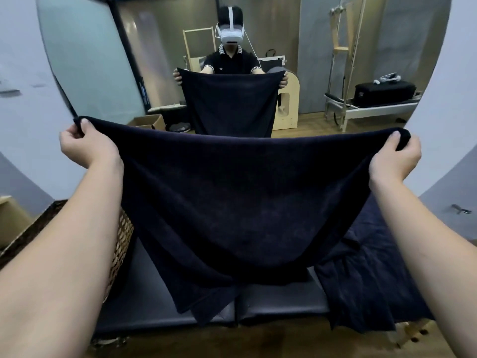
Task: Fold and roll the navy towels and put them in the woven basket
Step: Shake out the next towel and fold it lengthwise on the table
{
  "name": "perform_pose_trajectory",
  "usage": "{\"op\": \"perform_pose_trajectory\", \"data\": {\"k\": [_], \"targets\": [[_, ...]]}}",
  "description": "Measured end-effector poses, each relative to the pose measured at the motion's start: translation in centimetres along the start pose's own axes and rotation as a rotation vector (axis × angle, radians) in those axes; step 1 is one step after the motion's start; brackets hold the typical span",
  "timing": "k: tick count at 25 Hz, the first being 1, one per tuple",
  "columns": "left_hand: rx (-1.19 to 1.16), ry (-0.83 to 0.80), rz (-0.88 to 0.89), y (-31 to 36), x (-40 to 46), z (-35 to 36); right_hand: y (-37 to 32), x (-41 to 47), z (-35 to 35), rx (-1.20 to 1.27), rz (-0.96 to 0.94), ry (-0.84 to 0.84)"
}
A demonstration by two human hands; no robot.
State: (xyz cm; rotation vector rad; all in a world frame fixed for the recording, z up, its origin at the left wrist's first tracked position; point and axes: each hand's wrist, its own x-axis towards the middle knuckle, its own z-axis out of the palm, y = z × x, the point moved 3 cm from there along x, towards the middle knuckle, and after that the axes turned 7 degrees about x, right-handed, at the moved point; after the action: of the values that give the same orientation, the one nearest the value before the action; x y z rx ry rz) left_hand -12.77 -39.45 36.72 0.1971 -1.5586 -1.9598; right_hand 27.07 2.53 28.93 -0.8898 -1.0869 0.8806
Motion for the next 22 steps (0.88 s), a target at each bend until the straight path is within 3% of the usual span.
{"op": "perform_pose_trajectory", "data": {"k": [22], "targets": [[0.019,0.000,0.044,3.0,-3.9,-0.9,-0.4,-0.9,-2.8,-0.025,0.062,-0.012]]}}
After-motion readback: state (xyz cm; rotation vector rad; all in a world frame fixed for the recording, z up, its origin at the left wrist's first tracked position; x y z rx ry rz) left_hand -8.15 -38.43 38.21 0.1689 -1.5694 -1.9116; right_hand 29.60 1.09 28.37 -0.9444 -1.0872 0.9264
